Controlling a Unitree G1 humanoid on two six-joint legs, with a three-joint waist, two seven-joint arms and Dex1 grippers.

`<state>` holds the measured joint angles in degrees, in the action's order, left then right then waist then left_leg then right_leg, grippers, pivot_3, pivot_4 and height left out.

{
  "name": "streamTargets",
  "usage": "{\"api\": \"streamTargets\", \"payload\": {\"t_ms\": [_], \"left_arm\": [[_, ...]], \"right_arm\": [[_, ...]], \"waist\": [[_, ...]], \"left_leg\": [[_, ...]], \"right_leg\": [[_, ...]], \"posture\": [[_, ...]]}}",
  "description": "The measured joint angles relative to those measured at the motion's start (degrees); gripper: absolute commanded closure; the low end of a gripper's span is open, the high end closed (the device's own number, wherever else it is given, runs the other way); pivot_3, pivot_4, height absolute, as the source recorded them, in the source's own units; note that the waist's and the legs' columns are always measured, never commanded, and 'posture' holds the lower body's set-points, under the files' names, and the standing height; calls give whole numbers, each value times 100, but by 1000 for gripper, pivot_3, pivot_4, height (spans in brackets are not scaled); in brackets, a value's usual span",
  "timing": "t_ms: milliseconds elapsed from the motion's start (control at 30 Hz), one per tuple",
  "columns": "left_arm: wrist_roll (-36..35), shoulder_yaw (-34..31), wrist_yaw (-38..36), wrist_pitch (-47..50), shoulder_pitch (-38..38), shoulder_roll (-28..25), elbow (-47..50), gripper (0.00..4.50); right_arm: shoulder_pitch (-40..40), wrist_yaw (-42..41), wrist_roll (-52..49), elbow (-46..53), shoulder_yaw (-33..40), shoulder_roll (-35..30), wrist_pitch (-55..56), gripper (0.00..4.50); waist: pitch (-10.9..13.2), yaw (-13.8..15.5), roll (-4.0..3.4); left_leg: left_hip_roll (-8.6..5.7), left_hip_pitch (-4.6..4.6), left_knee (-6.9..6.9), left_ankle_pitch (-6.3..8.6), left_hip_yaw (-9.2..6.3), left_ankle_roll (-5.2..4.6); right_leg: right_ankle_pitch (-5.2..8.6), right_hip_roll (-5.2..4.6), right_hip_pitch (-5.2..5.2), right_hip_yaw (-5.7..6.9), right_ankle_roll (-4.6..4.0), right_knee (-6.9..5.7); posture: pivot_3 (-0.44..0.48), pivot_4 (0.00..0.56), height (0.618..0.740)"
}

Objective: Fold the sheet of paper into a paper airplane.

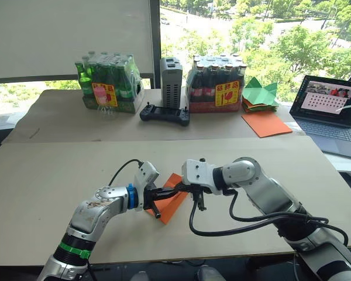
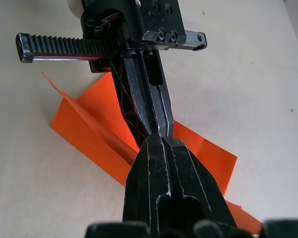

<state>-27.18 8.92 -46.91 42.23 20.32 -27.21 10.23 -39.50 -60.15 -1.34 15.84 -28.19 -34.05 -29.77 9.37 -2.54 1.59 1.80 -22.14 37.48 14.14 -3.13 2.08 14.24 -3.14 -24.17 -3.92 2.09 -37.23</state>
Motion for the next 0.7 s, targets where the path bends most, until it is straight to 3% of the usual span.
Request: {"api": "streamTargets", "payload": {"t_ms": [700], "left_arm": [[22, 3, -60, -95, -4, 0, -122, 4481]], "right_arm": [[310, -154, 0, 489, 41, -496, 38, 4500]], "waist": [[0, 10, 0]], "left_leg": [[0, -12, 33, 3, -1, -6]], "right_leg": [[-3, 2, 2, 0, 6, -6]], "posture": [[0, 150, 740]]}}
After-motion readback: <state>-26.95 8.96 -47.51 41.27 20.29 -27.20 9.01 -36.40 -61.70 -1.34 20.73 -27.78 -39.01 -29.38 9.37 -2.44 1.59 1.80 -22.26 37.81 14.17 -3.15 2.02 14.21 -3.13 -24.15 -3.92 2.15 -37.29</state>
